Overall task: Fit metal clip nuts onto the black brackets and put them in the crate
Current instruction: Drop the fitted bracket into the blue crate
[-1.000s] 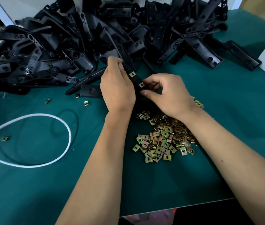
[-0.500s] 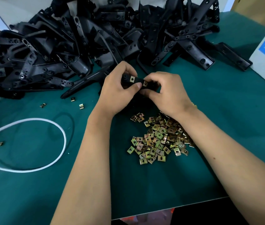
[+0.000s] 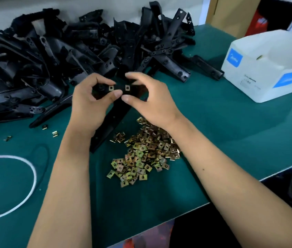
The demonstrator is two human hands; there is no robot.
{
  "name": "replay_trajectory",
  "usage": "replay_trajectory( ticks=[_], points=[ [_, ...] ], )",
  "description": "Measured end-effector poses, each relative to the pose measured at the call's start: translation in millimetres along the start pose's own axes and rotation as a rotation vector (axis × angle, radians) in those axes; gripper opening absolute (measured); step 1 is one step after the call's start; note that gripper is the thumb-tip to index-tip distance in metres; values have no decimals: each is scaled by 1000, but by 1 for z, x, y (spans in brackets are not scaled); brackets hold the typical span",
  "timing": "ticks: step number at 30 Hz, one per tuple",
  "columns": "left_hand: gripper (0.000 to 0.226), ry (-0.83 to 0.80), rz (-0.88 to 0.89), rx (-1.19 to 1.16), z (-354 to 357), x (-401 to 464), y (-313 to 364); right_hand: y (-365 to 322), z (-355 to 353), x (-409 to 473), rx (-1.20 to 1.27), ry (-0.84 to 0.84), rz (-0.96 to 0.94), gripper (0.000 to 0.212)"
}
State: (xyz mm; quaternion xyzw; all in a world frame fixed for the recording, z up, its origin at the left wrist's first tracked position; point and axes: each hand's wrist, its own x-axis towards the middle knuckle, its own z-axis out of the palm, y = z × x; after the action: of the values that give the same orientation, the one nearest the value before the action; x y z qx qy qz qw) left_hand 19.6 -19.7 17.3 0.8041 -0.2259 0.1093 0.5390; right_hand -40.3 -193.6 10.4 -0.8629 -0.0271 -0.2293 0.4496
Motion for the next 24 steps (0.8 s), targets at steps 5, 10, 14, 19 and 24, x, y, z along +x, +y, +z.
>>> replay_trajectory(
  ticks=[5, 10, 14, 19, 24],
  points=[
    [15, 144, -70, -174, 72, -1, 57, 3, -43, -23, 285, 185, 211, 43],
    [19, 24, 0, -313, 180, -25, 141, 25, -144, -75, 535, 471, 307, 29],
    [17, -303, 39, -334, 271, -75, 211, 48, -241, -155, 509, 732, 363, 22],
    [34, -660, 251, 16, 365, -163, 254, 92, -305, -279, 453, 1005, 639, 22],
    [56, -1163, 63, 237, 425, -257, 224, 161, -315, -390, 342, 1277, 1117, 32]
  ],
)
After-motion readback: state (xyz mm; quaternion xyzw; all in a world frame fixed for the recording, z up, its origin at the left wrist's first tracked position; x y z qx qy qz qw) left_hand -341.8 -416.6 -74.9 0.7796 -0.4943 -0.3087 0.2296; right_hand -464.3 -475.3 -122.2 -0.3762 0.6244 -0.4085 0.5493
